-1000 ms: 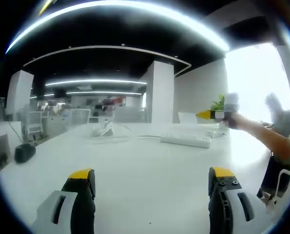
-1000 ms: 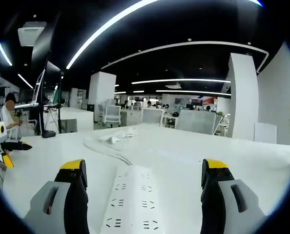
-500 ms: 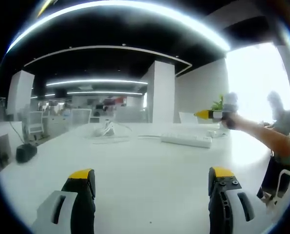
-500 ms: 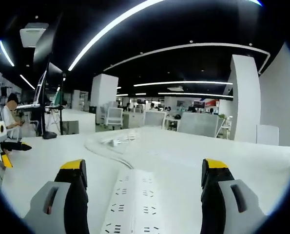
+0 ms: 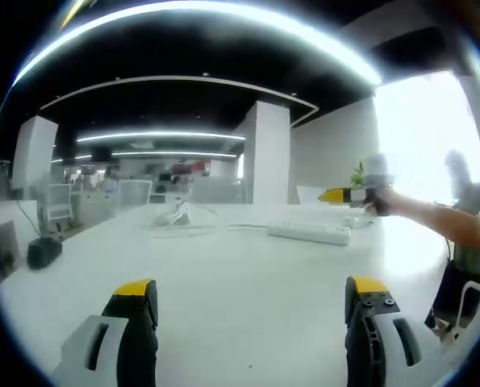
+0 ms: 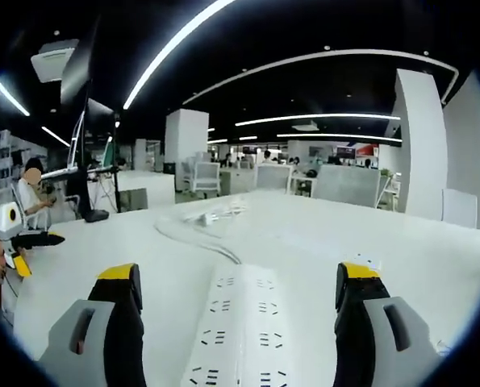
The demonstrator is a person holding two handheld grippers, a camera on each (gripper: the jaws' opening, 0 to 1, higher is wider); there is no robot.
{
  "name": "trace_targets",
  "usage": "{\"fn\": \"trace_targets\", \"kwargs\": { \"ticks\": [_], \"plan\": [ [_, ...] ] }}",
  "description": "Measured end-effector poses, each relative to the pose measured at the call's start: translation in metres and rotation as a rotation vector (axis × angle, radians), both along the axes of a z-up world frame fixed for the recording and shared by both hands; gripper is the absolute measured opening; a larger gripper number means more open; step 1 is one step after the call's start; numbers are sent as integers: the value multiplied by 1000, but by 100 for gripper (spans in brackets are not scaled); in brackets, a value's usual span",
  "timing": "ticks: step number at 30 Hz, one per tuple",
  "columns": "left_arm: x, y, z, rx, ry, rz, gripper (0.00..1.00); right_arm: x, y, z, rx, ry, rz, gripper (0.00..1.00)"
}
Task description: Straighten the power strip on the desk, plug the charger into it
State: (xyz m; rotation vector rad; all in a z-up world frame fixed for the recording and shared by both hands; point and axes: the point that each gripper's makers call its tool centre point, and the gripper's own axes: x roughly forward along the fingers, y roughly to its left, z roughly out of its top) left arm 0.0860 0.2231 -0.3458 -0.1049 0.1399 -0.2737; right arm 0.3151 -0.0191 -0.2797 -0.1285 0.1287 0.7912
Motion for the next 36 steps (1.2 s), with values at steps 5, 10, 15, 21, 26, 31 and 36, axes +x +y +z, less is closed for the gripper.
{"fn": "trace_targets", "kwargs": {
  "ticks": [5,10,15,21,26,31,36],
  "plan": [
    [0,1,0,-2,-1,0,99,1,3,-3,-24,30,6,100],
    [1,1,0,-4,-2,-2,99,4,1,-10,-71,85,-6,100],
    [1,2,-1,-6,-1,0,99,6,0,-20,-157,120,2,100],
    [1,3,-2,-8,-1,2,99,5,4,-25,-213,146,18,100],
    [1,3,-2,-8,0,2,99,3,3,-30,-220,201,17,97],
    [0,5,-3,-11,1,8,99,3,2,-36,-224,286,14,96],
    [0,5,-3,-12,0,10,99,2,-1,-41,-277,341,20,96]
  ]
}}
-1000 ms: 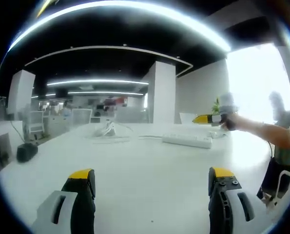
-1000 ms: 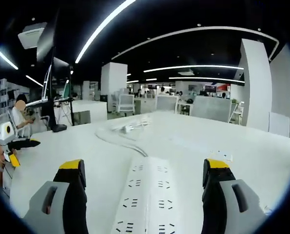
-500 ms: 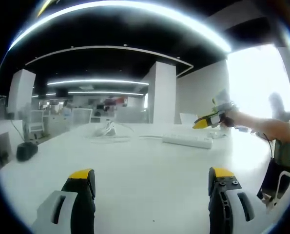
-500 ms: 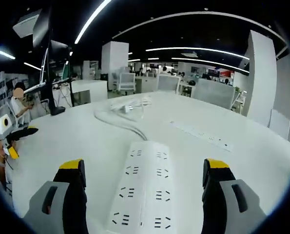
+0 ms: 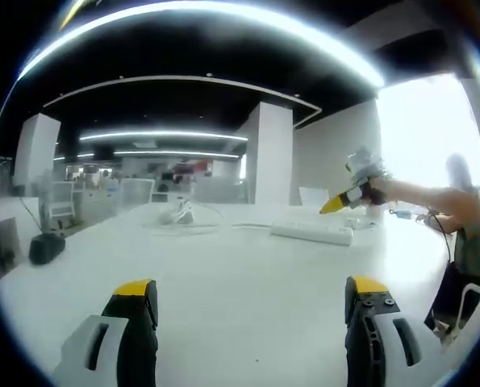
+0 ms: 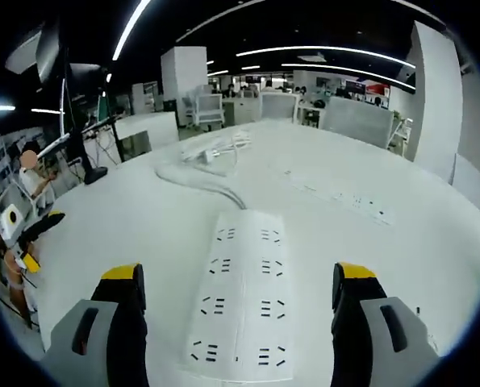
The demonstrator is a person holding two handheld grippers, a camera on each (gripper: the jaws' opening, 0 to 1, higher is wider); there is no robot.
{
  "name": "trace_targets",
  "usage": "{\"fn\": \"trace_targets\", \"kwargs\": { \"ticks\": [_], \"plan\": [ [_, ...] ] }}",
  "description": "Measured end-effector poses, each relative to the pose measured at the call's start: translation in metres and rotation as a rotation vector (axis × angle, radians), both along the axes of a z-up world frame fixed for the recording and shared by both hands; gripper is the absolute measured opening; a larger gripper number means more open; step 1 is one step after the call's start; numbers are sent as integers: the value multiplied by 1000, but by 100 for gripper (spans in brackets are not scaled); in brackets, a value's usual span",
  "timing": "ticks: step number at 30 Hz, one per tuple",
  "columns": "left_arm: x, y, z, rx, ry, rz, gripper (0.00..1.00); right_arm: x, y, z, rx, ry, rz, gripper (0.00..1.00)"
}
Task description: Straighten the power strip on the desk, plug the charger into it
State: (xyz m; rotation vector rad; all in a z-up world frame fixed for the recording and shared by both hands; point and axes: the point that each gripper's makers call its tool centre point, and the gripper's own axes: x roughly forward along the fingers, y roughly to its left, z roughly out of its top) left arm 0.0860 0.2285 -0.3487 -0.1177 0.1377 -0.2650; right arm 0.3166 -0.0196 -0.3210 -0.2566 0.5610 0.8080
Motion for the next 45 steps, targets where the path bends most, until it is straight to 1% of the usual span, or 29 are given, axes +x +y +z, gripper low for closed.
{"fn": "trace_targets", "kwargs": {
  "ticks": [8,15,16,18,21,25,27,30,34,39,41,45],
  "plan": [
    [0,-1,0,0,-1,1,99,-5,2,-9,-67,76,35,96],
    [-1,0,0,0,0,4,99,-10,0,-14,-103,126,44,94],
    [-2,0,0,0,-1,5,99,-10,0,-15,-105,142,43,94],
    [-2,1,0,-1,-1,6,99,-14,0,-17,-112,151,45,94],
    [-3,1,0,-2,-2,6,99,-17,-1,-20,-148,166,55,93],
    [-3,-1,0,-2,-2,4,99,-16,-2,-21,-183,181,58,92],
    [-3,-1,0,-2,-1,3,99,-20,-2,-23,-209,188,65,90],
    [-4,-2,0,-3,-1,1,99,-20,-3,-28,-229,214,71,89],
    [-5,-1,0,-3,-1,4,99,-20,-2,-33,-259,227,73,88],
    [-5,0,1,-1,-1,7,99,-25,-3,-41,-321,254,80,86],
    [-4,0,2,0,-2,7,99,-25,-3,-42,-333,258,80,85],
    [-2,-3,1,5,5,-3,99,-26,-9,-45,-386,272,82,84]
  ]
}}
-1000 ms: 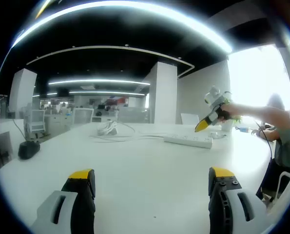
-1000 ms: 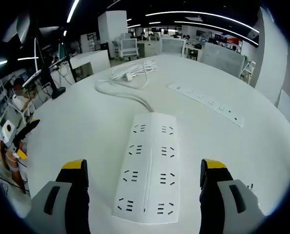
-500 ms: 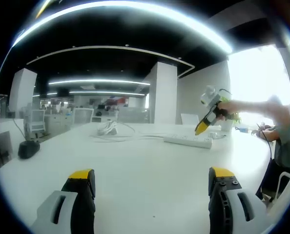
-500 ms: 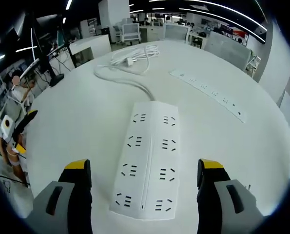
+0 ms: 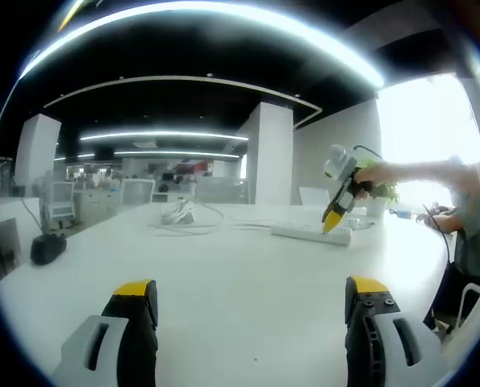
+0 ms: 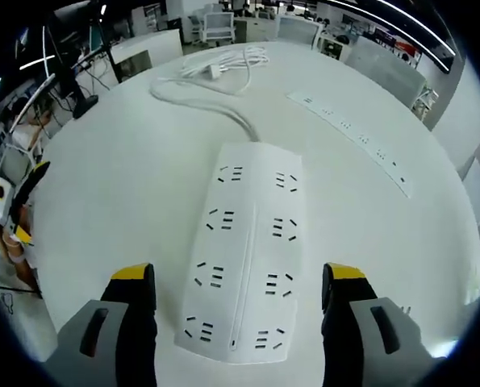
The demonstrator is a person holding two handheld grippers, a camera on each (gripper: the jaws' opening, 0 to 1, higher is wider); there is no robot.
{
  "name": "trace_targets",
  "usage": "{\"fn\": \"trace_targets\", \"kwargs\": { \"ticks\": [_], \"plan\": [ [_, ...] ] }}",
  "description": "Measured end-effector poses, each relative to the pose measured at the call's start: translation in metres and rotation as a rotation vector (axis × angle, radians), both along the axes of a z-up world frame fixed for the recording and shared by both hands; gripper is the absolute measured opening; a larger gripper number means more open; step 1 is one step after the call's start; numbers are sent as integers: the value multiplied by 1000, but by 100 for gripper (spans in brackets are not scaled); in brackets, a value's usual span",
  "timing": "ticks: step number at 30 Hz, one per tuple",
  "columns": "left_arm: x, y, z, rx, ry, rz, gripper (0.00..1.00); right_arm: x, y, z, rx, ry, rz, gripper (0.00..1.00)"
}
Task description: Straighten the power strip on the desk, plug the charger into it
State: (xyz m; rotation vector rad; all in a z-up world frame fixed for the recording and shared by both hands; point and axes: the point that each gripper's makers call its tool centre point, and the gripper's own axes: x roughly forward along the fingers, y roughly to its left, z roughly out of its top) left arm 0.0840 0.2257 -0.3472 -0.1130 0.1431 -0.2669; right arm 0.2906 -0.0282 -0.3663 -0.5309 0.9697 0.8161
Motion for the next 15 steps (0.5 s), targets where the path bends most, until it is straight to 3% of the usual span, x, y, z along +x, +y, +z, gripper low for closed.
{"fn": "trace_targets", "kwargs": {
  "ticks": [3,15],
  "plan": [
    [2,-3,0,-4,7,-12,99,8,-1,1,-24,3,2,79],
    [11,-23,3,18,44,-79,99,18,0,-1,-86,25,13,79]
  ]
}}
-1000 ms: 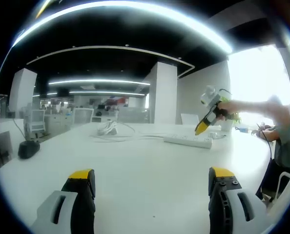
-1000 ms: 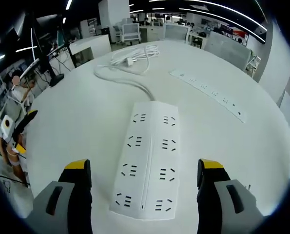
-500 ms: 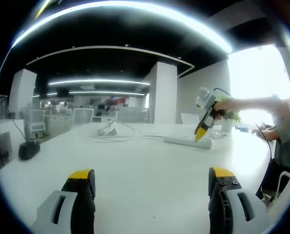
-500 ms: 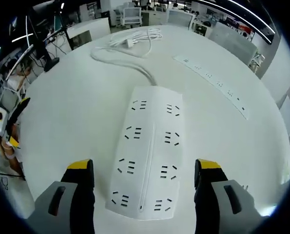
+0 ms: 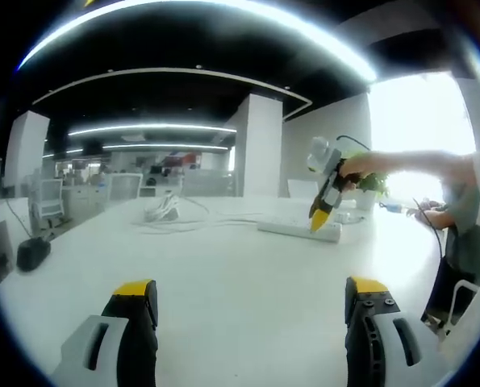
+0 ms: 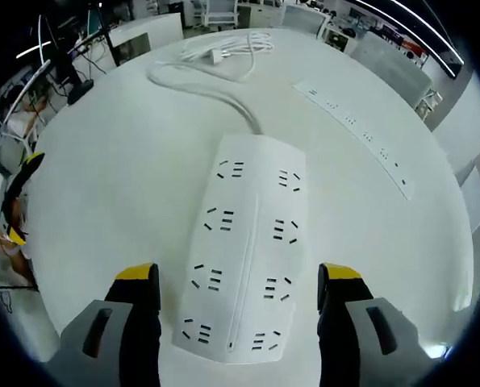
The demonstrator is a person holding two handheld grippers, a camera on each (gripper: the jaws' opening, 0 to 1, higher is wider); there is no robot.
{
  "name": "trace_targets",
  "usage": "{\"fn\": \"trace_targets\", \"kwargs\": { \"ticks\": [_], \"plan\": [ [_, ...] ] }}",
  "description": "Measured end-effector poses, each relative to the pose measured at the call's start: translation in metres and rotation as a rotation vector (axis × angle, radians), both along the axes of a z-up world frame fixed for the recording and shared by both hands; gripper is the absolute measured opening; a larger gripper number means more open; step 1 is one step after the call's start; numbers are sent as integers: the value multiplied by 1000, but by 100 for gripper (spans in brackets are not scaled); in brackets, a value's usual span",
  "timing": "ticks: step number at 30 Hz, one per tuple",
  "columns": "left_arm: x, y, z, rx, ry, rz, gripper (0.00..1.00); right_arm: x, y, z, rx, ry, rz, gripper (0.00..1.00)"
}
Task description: Straighten the power strip on the desk, plug the charger into it
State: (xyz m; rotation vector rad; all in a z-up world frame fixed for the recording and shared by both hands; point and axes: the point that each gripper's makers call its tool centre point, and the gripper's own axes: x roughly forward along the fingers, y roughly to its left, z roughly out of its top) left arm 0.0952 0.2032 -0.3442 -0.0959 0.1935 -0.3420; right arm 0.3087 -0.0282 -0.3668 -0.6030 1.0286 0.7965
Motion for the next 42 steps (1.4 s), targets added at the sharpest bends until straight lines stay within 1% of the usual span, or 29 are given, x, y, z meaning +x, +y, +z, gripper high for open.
{"fn": "trace_targets", "kwargs": {
  "ticks": [4,7,9,13,18,23,26,31,37,42],
  "plan": [
    [3,-6,-1,12,14,-25,99,2,0,2,2,1,-4,77],
    [5,-12,-2,15,32,-52,99,4,0,2,0,-4,-7,76],
    [6,-15,-1,25,35,-62,99,5,0,1,-1,6,-8,77],
    [11,-18,0,35,36,-74,99,6,-1,-3,-19,4,-1,77],
    [16,-21,-6,54,57,-92,99,5,1,-8,-30,19,4,77],
    [18,-20,-6,47,61,-92,99,6,1,-11,-37,31,0,74],
    [20,-19,-6,46,61,-90,99,1,0,-13,-47,42,3,70],
    [21,-19,-7,55,63,-94,99,1,3,-12,-36,55,-3,68],
    [22,-17,-5,54,63,-98,99,-1,1,-15,-42,78,-13,66],
    [24,-17,-7,57,72,-107,99,-5,2,-15,-45,88,-10,65]
  ]
}}
